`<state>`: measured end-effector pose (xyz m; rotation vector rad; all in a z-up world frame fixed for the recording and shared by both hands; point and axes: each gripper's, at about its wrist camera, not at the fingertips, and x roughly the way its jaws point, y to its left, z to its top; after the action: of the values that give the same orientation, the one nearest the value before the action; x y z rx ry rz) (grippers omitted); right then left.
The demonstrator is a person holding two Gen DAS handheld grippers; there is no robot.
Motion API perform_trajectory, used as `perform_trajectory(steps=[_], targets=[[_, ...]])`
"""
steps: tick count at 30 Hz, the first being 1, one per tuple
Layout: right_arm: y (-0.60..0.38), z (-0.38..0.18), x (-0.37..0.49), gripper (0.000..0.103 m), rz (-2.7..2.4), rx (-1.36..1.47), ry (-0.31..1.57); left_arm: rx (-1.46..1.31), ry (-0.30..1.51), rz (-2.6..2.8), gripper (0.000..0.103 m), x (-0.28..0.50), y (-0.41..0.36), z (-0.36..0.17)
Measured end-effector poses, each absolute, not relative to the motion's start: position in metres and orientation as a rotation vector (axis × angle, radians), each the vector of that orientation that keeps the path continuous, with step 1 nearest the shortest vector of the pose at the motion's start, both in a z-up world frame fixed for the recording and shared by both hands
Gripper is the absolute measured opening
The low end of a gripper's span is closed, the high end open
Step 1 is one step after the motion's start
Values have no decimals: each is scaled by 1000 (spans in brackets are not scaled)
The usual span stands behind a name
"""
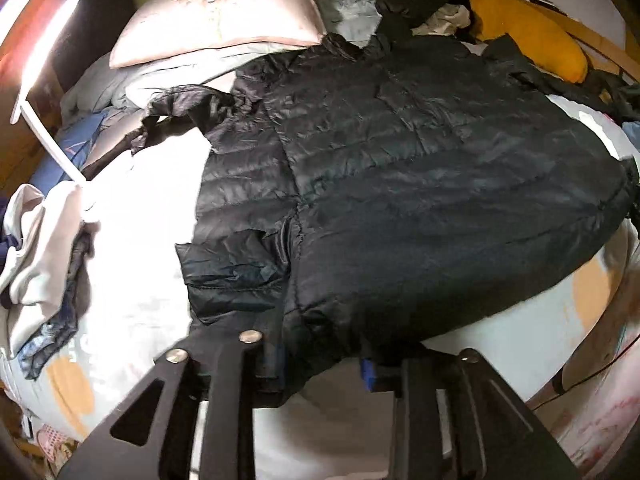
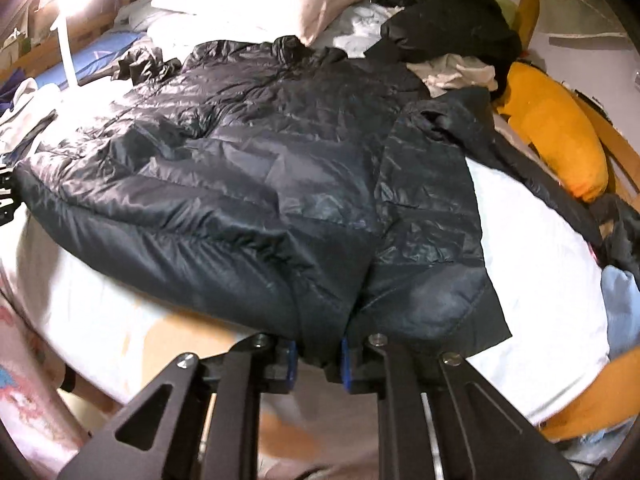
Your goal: Fold large clothes
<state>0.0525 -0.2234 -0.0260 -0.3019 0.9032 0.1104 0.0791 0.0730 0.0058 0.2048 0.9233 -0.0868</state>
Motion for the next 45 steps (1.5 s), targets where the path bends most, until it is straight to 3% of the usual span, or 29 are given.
perform_trajectory(steps=[3,5,7,11,14,21,27,32,35,37,41,42,43,44,45], targets=[[-228,-6,65,35,84,-315,871,139,846,-75,50,84,87,29],[-235,7,72,53,70,-309,849,148,836,-59,56,92,89,38],[-241,20,82,61,53,-306,806,181,813,-53,60,106,88,47],[-241,35,120,64,17,-295,775,221,775,-24,69,148,82,59],[-235,42,159,65,-24,-312,746,249,802,22,91,192,82,59],[-245,26,204,66,0,-240,710,161,746,26,91,225,98,44],[-274,37,204,78,-3,-103,661,71,718,13,97,227,118,33],[-304,47,199,81,-64,17,660,82,708,127,97,247,134,22],[-324,46,200,86,-81,88,691,91,782,189,91,262,150,3],[-331,38,206,86,-75,93,766,-77,859,95,84,264,167,-4],[-330,10,217,83,-167,-16,922,-360,926,-72,80,268,192,-14],[-330,6,219,80,-135,1,931,-402,934,-78,69,269,196,-17],[-332,3,221,69,-64,61,947,-424,938,-80,60,268,200,-19],[-334,2,223,45,-15,104,949,-425,946,-85,39,268,200,-20],[-336,1,225,31,2,130,946,-405,954,-89,21,268,198,-20]])
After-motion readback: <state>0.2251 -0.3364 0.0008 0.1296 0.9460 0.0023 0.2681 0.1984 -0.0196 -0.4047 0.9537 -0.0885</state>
